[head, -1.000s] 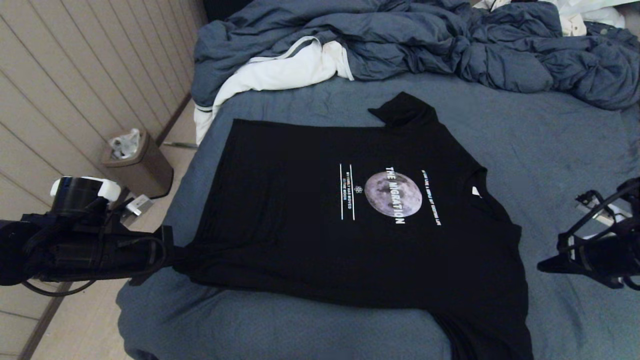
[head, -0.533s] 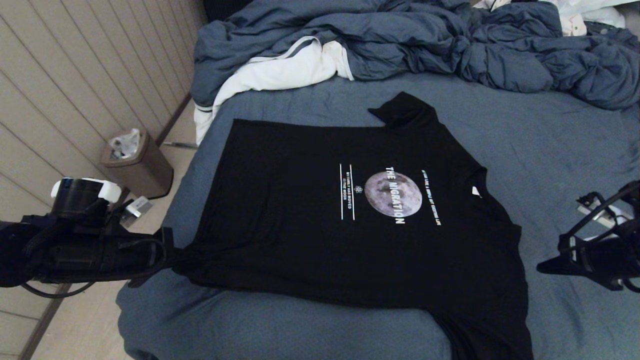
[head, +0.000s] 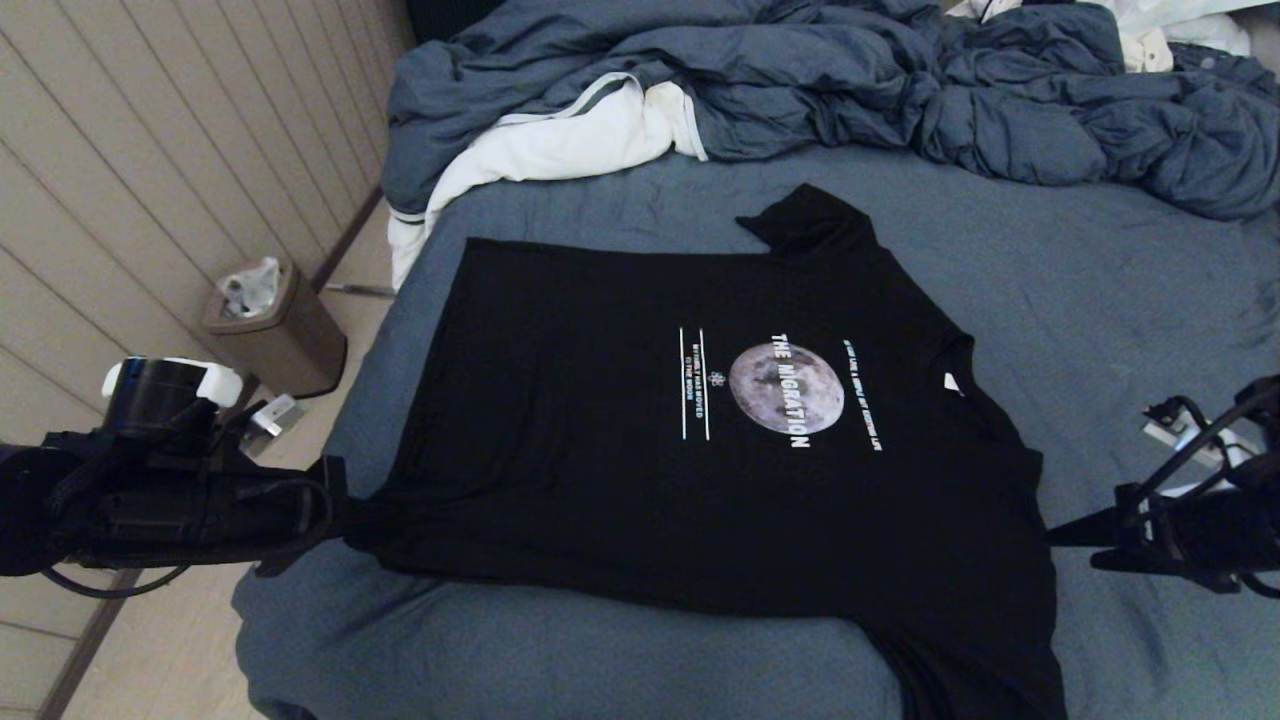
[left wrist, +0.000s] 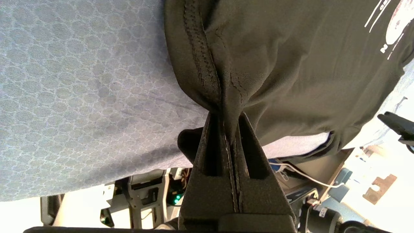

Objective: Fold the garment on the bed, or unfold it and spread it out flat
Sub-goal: Fold the black T-shirt

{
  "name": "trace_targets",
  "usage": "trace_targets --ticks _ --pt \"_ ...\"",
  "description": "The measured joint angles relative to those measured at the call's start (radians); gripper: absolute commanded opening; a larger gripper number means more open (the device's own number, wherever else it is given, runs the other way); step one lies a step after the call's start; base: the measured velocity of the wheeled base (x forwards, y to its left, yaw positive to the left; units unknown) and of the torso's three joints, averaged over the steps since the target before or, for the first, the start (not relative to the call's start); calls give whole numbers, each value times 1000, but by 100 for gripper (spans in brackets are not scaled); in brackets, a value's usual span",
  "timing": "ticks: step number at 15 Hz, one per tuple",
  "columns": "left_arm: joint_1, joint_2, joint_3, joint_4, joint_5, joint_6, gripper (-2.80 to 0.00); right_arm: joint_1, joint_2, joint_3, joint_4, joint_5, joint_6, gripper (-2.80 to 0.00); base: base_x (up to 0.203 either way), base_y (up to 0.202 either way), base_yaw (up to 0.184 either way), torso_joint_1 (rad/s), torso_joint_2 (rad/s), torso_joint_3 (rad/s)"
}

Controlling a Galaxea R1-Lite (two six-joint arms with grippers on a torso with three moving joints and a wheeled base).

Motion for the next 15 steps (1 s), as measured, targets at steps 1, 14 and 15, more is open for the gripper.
trace_targets --ticks 1,14,15 --pt "0 0 0 0 0 0 -280 2 2 0 0 0 0 0 0 0 0 0 0 0" --pt "-40 10 -1 -3 34 -22 -280 65 -32 190 -40 80 -56 0 0 0 0 0 0 0" --pt "-41 11 0 -4 35 -22 -280 65 -46 220 -56 78 -67 0 0 0 0 0 0 0"
